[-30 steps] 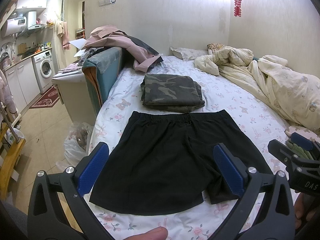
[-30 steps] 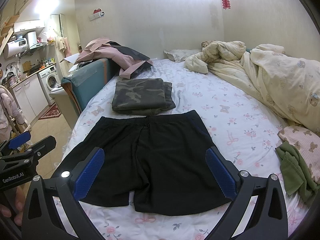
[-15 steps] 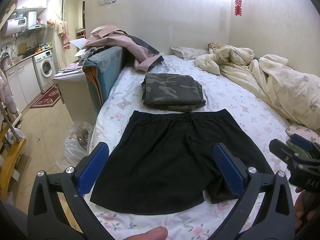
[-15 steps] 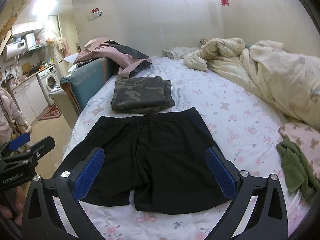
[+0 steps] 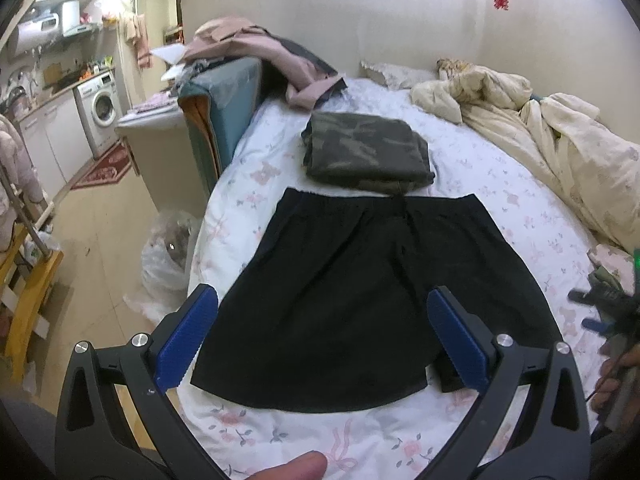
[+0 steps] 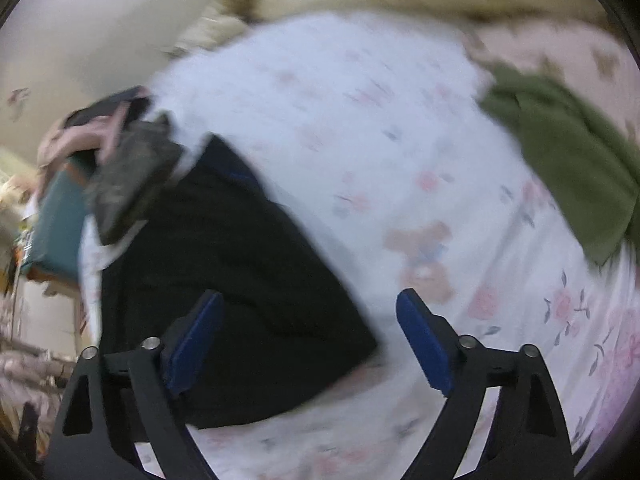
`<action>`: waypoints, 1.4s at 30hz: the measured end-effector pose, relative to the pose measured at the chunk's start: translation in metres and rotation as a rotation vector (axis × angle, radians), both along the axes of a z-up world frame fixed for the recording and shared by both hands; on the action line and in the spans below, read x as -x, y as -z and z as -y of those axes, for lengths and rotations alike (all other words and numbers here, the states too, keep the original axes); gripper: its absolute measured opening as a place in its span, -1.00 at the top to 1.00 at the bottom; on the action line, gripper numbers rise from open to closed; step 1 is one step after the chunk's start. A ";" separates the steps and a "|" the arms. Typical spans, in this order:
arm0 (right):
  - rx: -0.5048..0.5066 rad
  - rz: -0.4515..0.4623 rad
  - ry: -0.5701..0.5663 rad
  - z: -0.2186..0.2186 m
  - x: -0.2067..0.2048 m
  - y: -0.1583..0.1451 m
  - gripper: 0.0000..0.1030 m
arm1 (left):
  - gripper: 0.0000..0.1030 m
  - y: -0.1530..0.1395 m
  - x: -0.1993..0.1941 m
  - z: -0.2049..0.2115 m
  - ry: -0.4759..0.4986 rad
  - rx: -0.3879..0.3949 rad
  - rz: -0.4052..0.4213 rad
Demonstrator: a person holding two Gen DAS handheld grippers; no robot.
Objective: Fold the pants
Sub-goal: 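Grasp one leg hem of the black shorts with the right gripper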
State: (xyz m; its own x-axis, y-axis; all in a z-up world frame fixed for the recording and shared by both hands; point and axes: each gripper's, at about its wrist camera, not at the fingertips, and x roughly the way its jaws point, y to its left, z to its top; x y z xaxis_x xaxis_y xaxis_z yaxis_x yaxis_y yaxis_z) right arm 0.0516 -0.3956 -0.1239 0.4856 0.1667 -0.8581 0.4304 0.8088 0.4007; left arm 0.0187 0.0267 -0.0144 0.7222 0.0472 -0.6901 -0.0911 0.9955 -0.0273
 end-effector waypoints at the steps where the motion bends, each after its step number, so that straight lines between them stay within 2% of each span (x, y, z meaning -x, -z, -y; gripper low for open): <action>1: 0.003 -0.020 0.011 0.005 0.000 0.009 -0.66 | -1.00 0.000 -0.001 0.001 0.000 0.006 -0.004; 5: -0.022 -0.063 -0.004 0.016 0.001 0.033 -0.52 | -1.00 0.003 -0.003 0.009 0.024 -0.003 -0.013; 10: -0.035 -0.077 -0.031 0.015 -0.001 0.048 -0.50 | -1.00 0.007 -0.003 0.017 0.041 -0.014 -0.031; 15: -0.065 -0.059 -0.114 -0.008 -0.007 0.053 -0.20 | -1.00 0.015 -0.010 0.023 0.054 -0.035 -0.075; 16: -0.071 -0.054 -0.121 -0.012 -0.007 0.055 0.03 | -1.00 0.016 -0.012 0.025 0.059 -0.036 -0.088; 17: -0.074 -0.043 -0.127 -0.016 -0.006 0.056 0.52 | -1.00 0.019 -0.016 0.026 0.067 -0.038 -0.109; 18: -0.091 -0.031 -0.127 -0.017 -0.005 0.058 0.76 | -1.00 0.021 -0.021 0.029 0.078 -0.039 -0.140; 19: -0.121 -0.023 -0.125 -0.020 -0.005 0.059 0.84 | -1.00 0.022 -0.025 0.030 0.086 -0.037 -0.157; 22: -0.124 0.033 -0.100 -0.027 0.003 0.050 0.84 | -1.00 0.021 -0.049 0.040 0.105 -0.025 -0.203; 25: -0.068 0.106 -0.097 -0.037 0.010 0.029 0.84 | -1.00 0.029 -0.091 0.066 0.160 -0.024 -0.274; 29: -0.086 0.183 -0.053 -0.040 0.017 0.015 0.84 | -1.00 0.044 -0.161 0.123 0.237 -0.046 -0.341; 33: -0.077 0.205 -0.069 -0.041 0.009 0.008 0.84 | -0.99 0.069 -0.226 0.182 0.301 0.002 -0.425; 34: -0.078 0.203 -0.072 -0.041 0.008 0.008 0.84 | -0.99 0.079 -0.244 0.205 0.351 0.035 -0.462; 36: -0.069 0.194 -0.090 -0.044 0.005 0.011 0.84 | -0.98 0.096 -0.267 0.239 0.428 0.037 -0.535; 39: 0.033 0.191 -0.147 -0.053 0.000 0.009 0.84 | -0.95 0.114 -0.288 0.280 0.415 0.023 -0.538; 42: 0.009 0.203 -0.172 -0.059 -0.003 0.007 0.84 | -0.95 0.133 -0.306 0.309 0.411 -0.007 -0.574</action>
State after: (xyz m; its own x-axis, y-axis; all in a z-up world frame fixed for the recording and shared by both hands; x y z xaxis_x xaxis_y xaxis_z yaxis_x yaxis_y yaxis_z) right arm 0.0547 -0.3361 -0.1309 0.6134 0.2544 -0.7477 0.1975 0.8672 0.4571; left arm 0.3247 -0.2821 -0.1470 0.2048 -0.1454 -0.9679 0.2941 0.9523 -0.0808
